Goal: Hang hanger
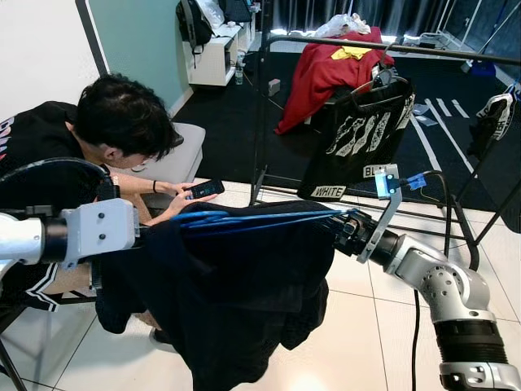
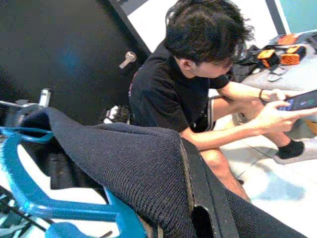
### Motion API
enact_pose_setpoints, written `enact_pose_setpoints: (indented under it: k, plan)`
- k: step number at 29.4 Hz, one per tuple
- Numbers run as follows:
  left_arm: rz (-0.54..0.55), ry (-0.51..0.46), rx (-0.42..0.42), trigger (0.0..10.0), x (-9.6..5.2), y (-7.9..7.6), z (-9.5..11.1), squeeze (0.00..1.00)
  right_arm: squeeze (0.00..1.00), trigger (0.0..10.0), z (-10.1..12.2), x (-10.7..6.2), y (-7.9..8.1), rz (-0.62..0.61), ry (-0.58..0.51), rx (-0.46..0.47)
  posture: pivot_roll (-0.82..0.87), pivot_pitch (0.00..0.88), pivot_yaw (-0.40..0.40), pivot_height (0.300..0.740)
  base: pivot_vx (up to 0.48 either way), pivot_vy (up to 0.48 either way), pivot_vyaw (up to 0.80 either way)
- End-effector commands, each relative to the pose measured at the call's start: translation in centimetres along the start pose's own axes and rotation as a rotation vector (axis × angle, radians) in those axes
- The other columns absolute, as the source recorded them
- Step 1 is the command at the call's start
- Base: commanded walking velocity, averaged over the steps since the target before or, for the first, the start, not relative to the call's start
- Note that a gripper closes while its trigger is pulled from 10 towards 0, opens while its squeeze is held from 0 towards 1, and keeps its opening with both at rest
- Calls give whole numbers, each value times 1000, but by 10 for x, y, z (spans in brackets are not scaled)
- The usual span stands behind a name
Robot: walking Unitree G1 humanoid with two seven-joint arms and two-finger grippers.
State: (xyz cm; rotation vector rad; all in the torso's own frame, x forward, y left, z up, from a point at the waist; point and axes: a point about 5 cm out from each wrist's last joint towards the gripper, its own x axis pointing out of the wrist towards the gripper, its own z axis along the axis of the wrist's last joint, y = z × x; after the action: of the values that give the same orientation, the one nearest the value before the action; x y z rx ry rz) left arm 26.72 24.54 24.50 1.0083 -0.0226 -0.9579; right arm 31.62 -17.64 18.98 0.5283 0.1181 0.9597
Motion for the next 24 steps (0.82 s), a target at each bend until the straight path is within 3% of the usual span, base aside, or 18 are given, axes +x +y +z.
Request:
enact_pose_setpoints:
  k: [1,5,7,11,17,18,20,21,22,24]
  plan:
    - [40,194,-53,2549,-30,8,-28,0,0,0,18,-28,-14,-124,-90,-28,-64,61,18,740,0,0,0]
    - [46,209,-57,2431,-33,9,-30,0,0,0,18,-29,-13,-120,-91,-28,-63,61,18,740,0,0,0]
    - [41,270,-67,2275,-45,9,-40,0,0,0,21,-32,-13,-115,-100,-33,-64,60,20,740,0,0,0]
    - [17,341,-63,2275,-56,9,-49,0,0,0,24,-36,-14,-119,-107,-40,-66,59,19,740,0,0,0]
    - [9,372,-52,2275,-58,9,-52,0,0,0,25,-37,-15,-122,-109,-41,-65,57,19,740,0,0,0]
    - [10,417,-34,2588,-59,10,-55,0,0,0,25,-36,-15,-123,-108,-43,-63,58,19,740,0,0,0]
    - [10,417,-34,2588,-59,10,-55,0,0,0,25,-36,-15,-123,-108,-43,-63,58,19,740,0,0,0]
    - [30,455,-26,3059,-56,11,-58,0,0,0,24,-35,-15,-123,-106,-43,-63,57,19,740,0,0,0]
    - [42,483,-20,4392,-53,11,-60,0,0,0,22,-33,-14,-120,-103,-41,-63,56,19,740,0,0,0]
    - [42,483,-20,4392,-53,11,-60,0,0,0,22,-33,-14,-120,-103,-41,-63,56,19,740,0,0,0]
